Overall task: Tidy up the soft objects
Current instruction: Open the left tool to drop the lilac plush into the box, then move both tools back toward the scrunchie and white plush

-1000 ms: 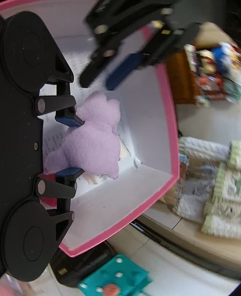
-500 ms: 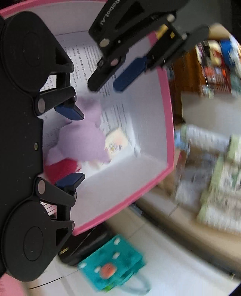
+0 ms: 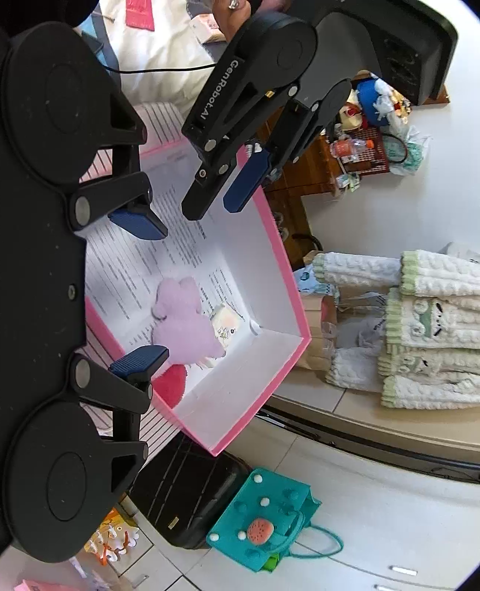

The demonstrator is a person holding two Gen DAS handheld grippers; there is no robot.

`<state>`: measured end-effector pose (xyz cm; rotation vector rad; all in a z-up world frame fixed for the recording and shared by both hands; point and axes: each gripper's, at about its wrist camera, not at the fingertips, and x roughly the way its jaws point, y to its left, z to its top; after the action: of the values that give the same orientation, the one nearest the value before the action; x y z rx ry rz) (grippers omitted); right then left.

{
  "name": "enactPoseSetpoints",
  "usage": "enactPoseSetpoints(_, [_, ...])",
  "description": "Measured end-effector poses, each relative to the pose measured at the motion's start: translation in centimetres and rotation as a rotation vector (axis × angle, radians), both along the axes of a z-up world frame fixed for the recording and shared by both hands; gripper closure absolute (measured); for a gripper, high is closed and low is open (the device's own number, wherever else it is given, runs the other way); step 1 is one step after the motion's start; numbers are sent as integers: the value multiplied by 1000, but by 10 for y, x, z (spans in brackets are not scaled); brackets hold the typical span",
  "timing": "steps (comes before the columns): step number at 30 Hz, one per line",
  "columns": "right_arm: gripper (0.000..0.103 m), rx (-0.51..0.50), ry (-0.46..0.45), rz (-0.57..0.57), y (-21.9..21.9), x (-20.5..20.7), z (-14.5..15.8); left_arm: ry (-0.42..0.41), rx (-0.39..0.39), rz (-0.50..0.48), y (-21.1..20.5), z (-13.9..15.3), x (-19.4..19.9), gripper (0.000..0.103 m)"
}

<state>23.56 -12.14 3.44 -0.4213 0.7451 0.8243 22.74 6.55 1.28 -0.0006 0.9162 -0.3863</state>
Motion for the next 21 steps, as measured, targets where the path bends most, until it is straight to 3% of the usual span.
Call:
enactPoseSetpoints(2, [27,23,10,-18,-6,-9,7,-7,15,-12,-3,7,-10,62])
enactPoseSetpoints(8, [25,68,-8,-67,-25,-35,28,10,21,-36,-8,24,-38,51])
enactPoseSetpoints(12, [24,73,-34,-83,-38,-54,38,-25,49,-56,-13,36,-60,44])
enactPoseSetpoints(21, [22,84,-66,-125,-71,-105,41,-47,84,-133,-35,46,-100,37])
